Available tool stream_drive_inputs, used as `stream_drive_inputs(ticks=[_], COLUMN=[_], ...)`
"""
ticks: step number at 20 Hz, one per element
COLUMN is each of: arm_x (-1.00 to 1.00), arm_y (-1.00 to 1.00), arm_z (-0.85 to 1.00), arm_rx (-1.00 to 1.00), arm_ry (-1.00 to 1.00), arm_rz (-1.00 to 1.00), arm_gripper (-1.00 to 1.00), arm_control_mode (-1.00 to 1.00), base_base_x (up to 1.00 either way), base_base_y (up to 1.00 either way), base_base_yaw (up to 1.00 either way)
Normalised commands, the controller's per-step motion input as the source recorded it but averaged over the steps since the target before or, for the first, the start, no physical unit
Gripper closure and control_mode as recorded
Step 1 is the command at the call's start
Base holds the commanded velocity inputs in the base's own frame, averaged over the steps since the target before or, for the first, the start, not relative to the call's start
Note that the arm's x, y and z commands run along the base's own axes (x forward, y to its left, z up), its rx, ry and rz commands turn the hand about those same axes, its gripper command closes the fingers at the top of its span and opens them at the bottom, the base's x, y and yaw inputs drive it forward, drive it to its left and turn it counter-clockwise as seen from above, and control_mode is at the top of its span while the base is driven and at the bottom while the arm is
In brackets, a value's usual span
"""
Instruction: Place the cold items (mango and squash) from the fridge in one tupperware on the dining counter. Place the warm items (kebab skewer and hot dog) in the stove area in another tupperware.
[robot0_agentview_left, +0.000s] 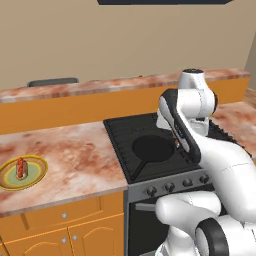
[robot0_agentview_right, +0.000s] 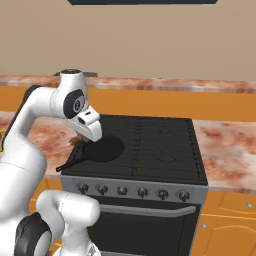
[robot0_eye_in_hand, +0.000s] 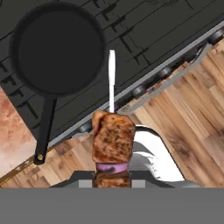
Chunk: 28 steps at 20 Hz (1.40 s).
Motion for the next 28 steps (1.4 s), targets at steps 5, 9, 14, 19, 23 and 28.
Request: stream_drive_inputs(ticks=[5,9,14,19,23,28], arm_x=[-1.0,-0.96,-0.33,0.02,0.0,0.0], arm_y=[0.0,-0.12,-0.01,0.0,0.0,0.0], arm_z=[0.23,-0.35,-0.03,-0.11,-0.04,-0.02], arm_rx=[-0.06,-0.01,0.05,0.0,0.0,0.0], arm_ry=[-0.06,-0.17,0.01,0.22,0.04,0.0], arm_rz=[0.0,0.02,0.02,0.0,0.0,0.0], arm_gripper=[1.0,1.0,1.0,1.0,1.0,1.0], arm_control_mode=[-1.0,-1.0,-1.0,-1.0,-1.0,1.0], base_base_x=[0.0,0.0,0.0,0.0,0.0,-0.02], base_base_y=[0.0,0.0,0.0,0.0,0.0,0.0], base_base_yaw=[0.0,0.0,0.0,0.0,0.0,0.0])
